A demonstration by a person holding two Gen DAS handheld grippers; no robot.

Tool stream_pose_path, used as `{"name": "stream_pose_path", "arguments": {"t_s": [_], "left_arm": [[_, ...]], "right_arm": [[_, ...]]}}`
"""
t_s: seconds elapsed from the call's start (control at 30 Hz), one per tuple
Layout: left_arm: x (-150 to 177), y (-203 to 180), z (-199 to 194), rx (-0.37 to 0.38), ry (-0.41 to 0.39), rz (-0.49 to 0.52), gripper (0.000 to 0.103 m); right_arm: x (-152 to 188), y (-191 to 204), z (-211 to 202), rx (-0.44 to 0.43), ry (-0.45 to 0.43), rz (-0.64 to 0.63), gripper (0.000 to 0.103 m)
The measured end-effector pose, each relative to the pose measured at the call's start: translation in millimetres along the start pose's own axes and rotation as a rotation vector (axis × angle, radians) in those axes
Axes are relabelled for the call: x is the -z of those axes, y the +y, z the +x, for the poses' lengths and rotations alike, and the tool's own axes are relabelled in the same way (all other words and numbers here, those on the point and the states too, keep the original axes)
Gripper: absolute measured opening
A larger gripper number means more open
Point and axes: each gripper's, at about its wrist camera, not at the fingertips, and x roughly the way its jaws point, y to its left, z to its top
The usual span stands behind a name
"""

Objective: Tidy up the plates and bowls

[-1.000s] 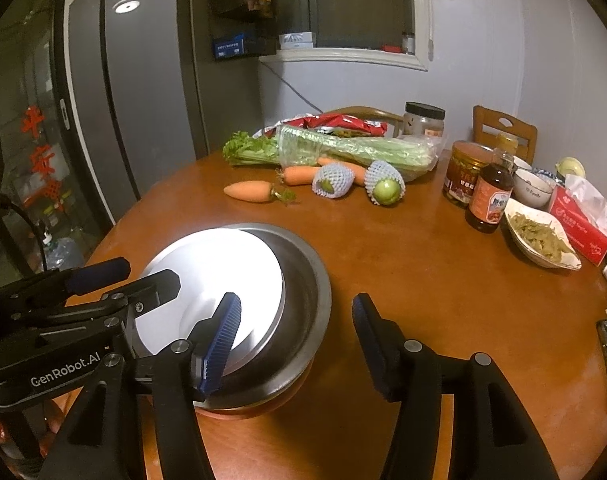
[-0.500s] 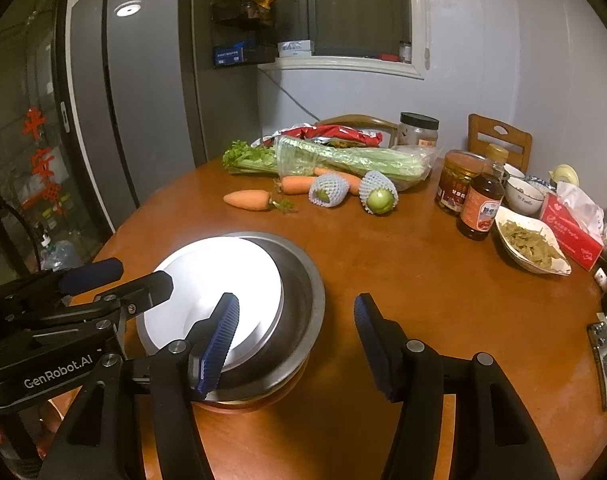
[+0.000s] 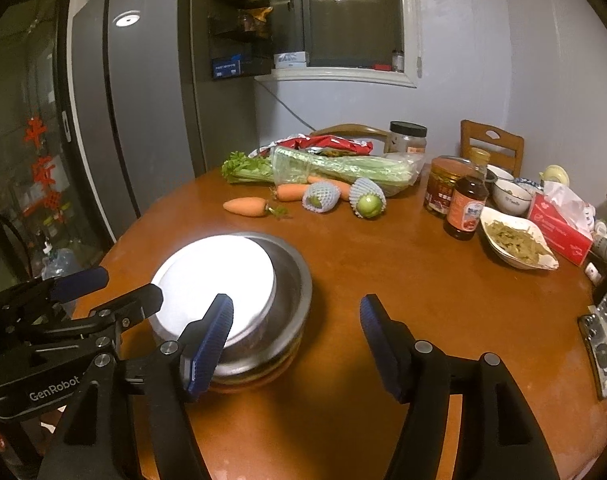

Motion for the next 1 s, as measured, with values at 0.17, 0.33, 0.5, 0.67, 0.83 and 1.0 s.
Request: {"name": "stream_pose_path", "arguments": {"t_s": [0.17,0.33,0.5,0.67,0.83,1.0], "left_arm": [[16.1,-3.7,-11.8,-0.018,0.015,0.003,0.071],[35.2,-7.6,-21.5,-0.027,0.031,-0.005,0.071],[57.4,-15.4,-27.2,-0.028,0.057,-0.006,0.072],[70.5,-20.1,-32.1,-0.041,0.046,-0.007,0.072],[82.2,-25.7,-28.1,-0.046,0.067,0.008,0.072],[85.7,-22.5,-28.0,-0.046,0.072,0.0,0.072]], "right_arm": [[15.0,-3.0,-16.6,0.002,0.004,0.003,0.068],[36.9,1.1,-30.8,-0.013,0.022,-0.014,0.068],[56.4,1.9,-47.8,-0.035,-0.006,0.017,0.069],[71.2,-3.2,-53.4,-0.018,0.019,0.021,0.069],[83.5,-10.4,-57.3,-0.005,0.037,0.039,0.069],[86.7,-9.7,-59.7,-0.007,0.04,0.032,0.069]]}}
